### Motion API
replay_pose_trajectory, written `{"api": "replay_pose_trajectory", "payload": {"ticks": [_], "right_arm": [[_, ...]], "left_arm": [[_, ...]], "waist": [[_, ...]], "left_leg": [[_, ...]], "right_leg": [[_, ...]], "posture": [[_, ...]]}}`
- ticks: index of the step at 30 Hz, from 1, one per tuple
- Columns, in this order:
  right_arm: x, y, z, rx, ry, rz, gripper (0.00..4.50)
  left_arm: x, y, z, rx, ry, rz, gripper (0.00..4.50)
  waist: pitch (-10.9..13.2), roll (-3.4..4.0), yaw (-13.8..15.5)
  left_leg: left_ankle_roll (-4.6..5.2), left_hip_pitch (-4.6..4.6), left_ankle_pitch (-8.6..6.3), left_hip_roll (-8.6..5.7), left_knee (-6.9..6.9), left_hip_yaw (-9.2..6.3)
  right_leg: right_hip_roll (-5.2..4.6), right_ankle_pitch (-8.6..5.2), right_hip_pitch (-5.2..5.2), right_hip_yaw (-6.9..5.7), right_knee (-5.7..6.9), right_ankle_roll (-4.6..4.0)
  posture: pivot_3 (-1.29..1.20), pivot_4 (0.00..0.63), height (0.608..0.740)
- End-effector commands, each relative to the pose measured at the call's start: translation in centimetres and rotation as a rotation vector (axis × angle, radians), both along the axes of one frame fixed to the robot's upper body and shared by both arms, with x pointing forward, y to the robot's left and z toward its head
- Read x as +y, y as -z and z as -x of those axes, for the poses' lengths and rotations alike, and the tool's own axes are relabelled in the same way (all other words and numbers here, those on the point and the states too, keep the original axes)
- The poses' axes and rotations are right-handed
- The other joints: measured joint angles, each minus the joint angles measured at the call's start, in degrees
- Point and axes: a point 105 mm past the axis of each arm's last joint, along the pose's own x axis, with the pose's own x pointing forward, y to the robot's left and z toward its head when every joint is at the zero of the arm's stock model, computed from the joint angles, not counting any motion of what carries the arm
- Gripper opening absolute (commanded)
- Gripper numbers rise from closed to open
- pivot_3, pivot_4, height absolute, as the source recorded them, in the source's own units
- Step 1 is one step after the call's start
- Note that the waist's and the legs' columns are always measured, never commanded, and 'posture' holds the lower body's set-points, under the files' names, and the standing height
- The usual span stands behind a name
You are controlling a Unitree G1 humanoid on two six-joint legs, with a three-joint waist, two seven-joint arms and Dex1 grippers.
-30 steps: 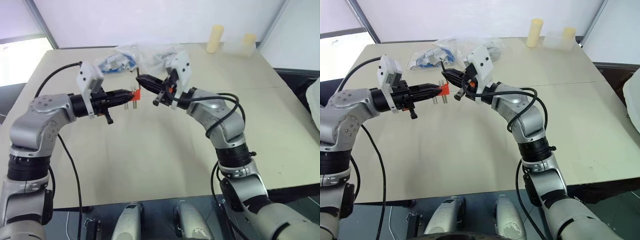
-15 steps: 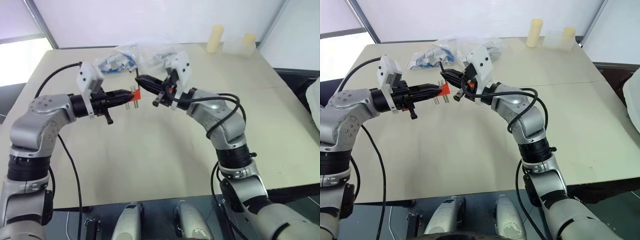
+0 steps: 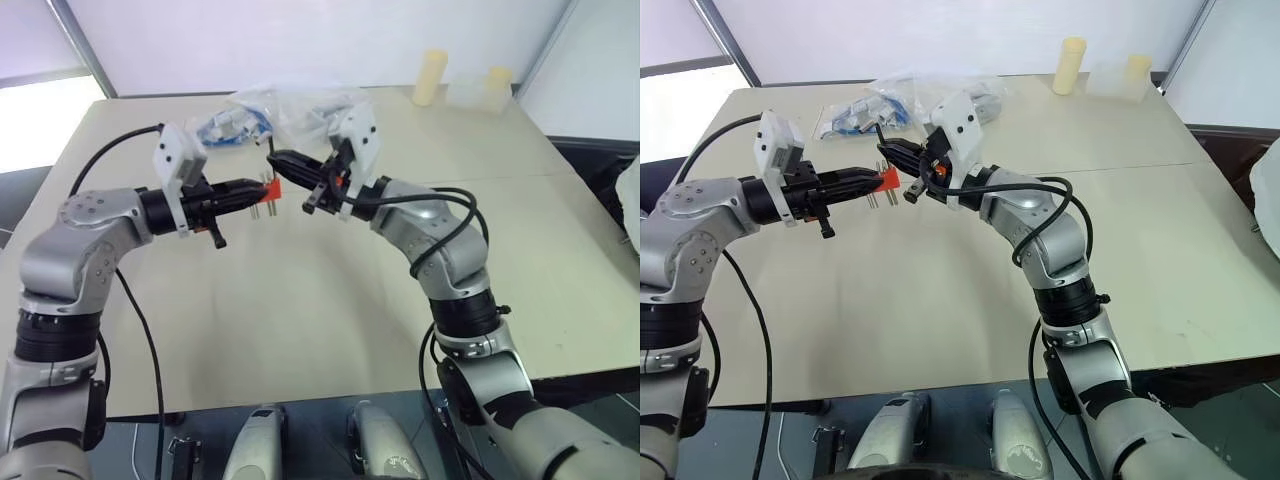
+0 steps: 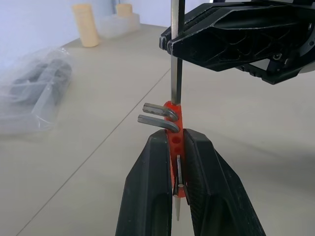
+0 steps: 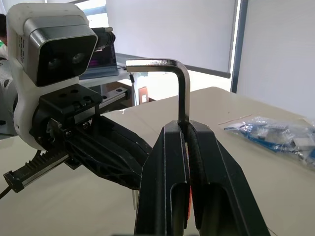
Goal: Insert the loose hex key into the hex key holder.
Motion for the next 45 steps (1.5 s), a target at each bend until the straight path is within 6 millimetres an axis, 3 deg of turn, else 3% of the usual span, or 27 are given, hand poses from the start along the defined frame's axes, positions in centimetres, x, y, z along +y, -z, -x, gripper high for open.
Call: {"api": "replay_pose_trajectory", "payload": {"ticks": [1,45], "right_arm": [[0.25,-1.48,1.04,-0.055,-0.029,-0.035,0.04],[0.06,-0.77,0.42,-0.045,-0.007,-0.027,0.04]], "left_arm": [[0.16,-1.42,0.21,-0.065,-0.004,0.011,0.45],[-0.17,-1.86,0.67,-0.070,0.015,0.040,0.45]], "waist": [[0.00,0.00,0.00],[0.00,0.00,0.00]], "left_leg": [[0.00,0.00,0.00,0.00,0.00,0.00],[0.00,0.00,0.00,0.00,0.00,0.00]], "right_leg": [[0.00,0.00,0.00,0.00,0.00,0.00],[0.00,0.00,0.00,0.00,0.00,0.00]], "posture": [[0.00,0.150,0.740],[0.00,0.150,0.740]]}}
